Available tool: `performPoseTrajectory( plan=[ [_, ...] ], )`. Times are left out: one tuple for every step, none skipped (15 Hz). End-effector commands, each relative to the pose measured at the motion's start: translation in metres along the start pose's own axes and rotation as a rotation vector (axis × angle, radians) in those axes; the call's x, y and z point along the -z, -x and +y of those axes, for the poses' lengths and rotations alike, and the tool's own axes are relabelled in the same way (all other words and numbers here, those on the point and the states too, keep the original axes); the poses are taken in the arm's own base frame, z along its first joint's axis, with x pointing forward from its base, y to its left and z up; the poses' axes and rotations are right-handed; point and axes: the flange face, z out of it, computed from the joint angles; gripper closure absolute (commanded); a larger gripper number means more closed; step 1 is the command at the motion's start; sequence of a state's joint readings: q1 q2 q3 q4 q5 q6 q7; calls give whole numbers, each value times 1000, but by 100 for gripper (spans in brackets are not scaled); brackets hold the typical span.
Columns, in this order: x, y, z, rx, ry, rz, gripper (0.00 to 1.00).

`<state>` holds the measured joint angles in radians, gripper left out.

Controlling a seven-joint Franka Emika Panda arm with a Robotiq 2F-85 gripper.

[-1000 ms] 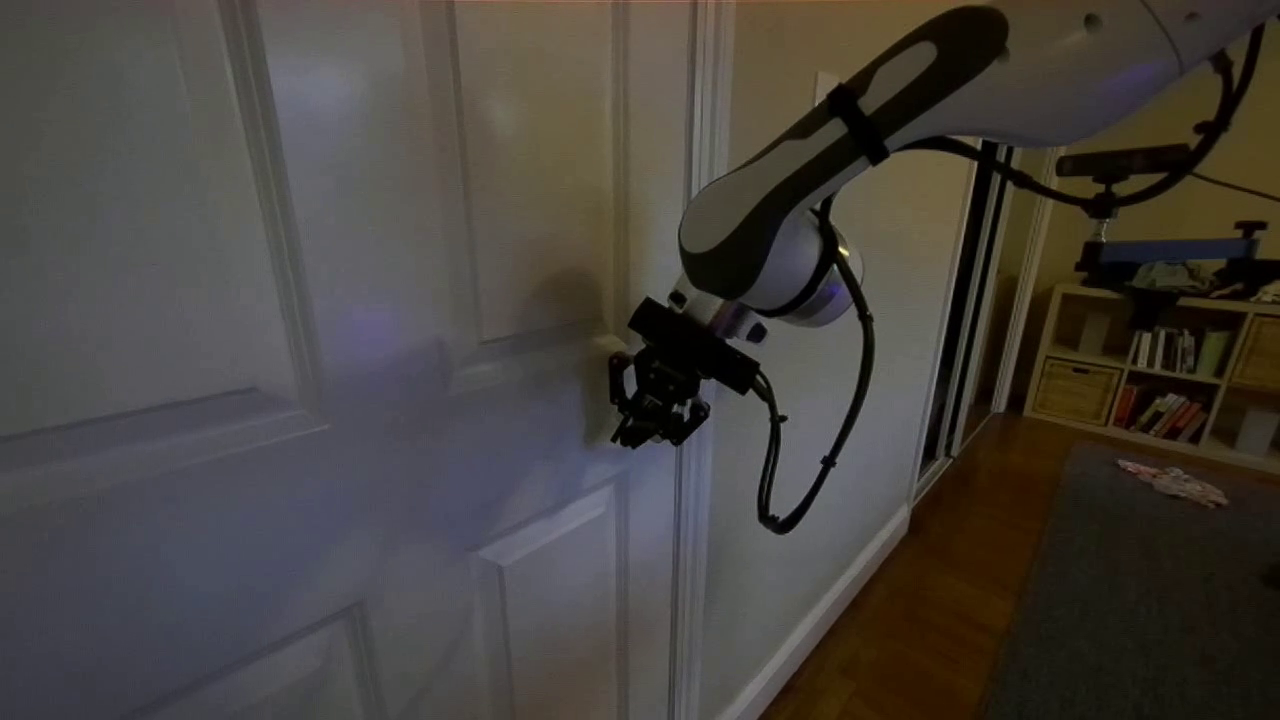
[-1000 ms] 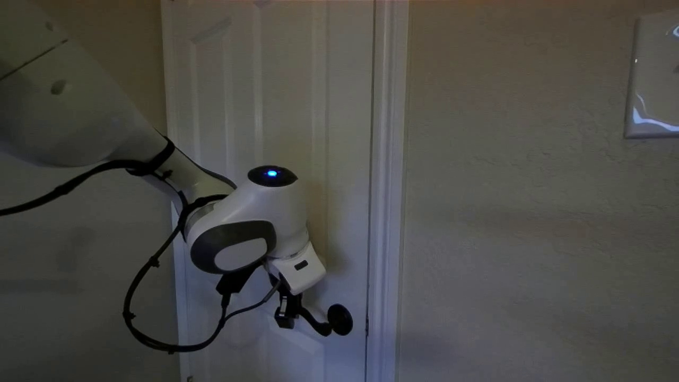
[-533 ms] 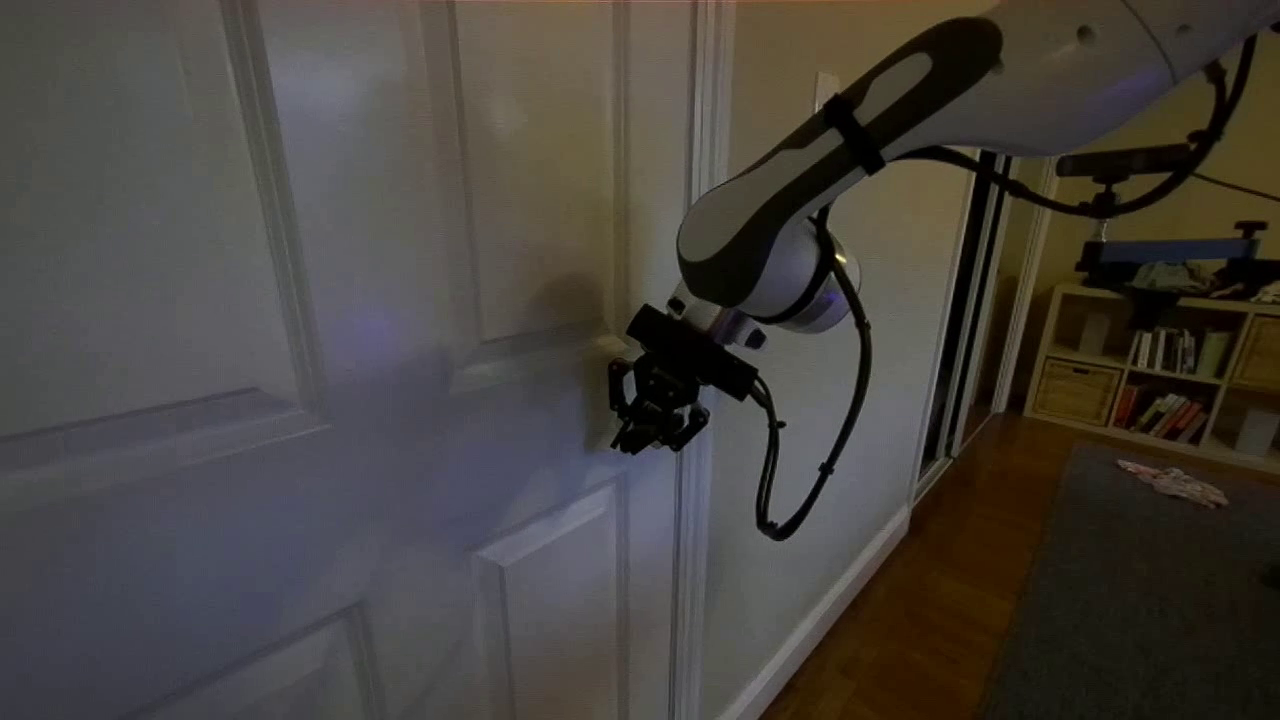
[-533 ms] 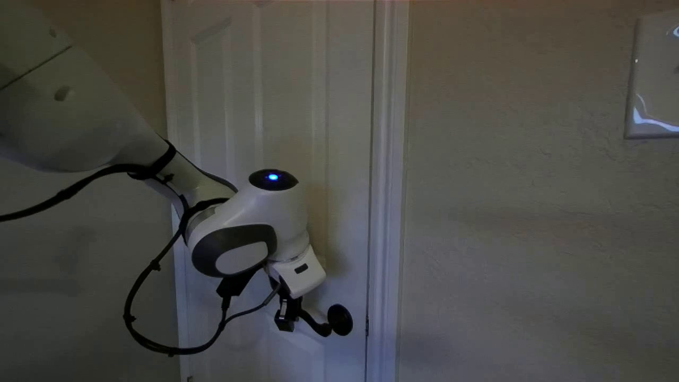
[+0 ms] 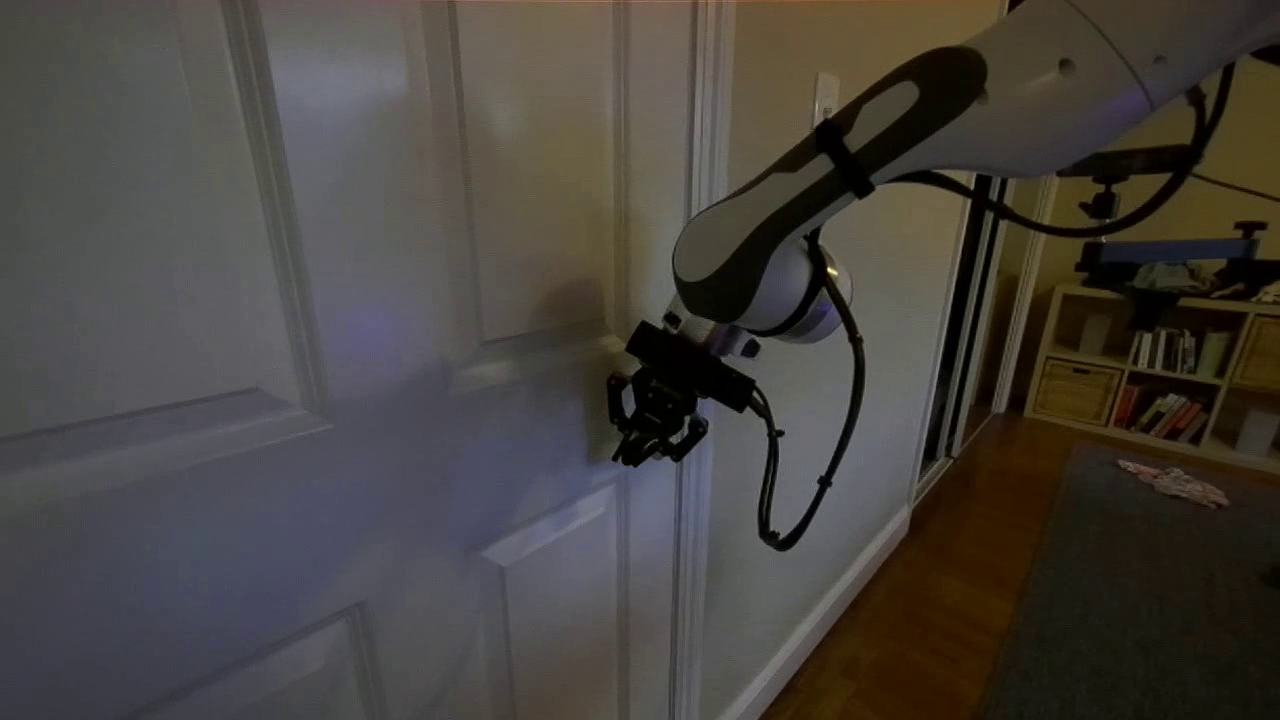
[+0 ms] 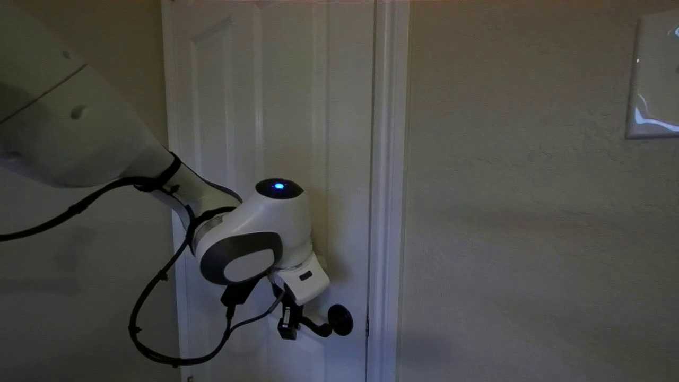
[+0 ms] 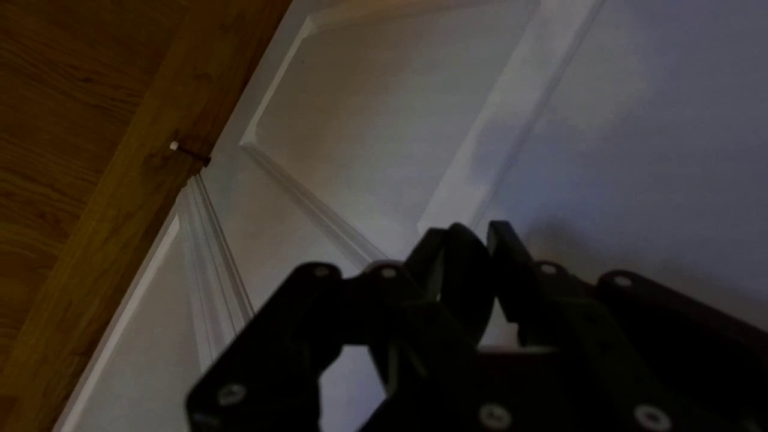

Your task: Open the door

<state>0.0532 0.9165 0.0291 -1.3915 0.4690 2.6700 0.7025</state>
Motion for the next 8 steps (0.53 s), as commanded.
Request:
performPoseTrajectory(
  plan=[
    [-24, -26, 54, -79, 125, 14, 89],
    [-25, -27, 56, -76, 128, 15, 89],
    [-29, -27, 62, -71, 131, 15, 89],
    [-31, -28, 65, -66, 132, 13, 89],
    [-34, -27, 67, -59, 132, 13, 89],
    [-34, -27, 68, -54, 132, 13, 89],
    [-34, -27, 69, -48, 132, 16, 89],
    [-35, -28, 69, -45, 131, 16, 89]
  ],
)
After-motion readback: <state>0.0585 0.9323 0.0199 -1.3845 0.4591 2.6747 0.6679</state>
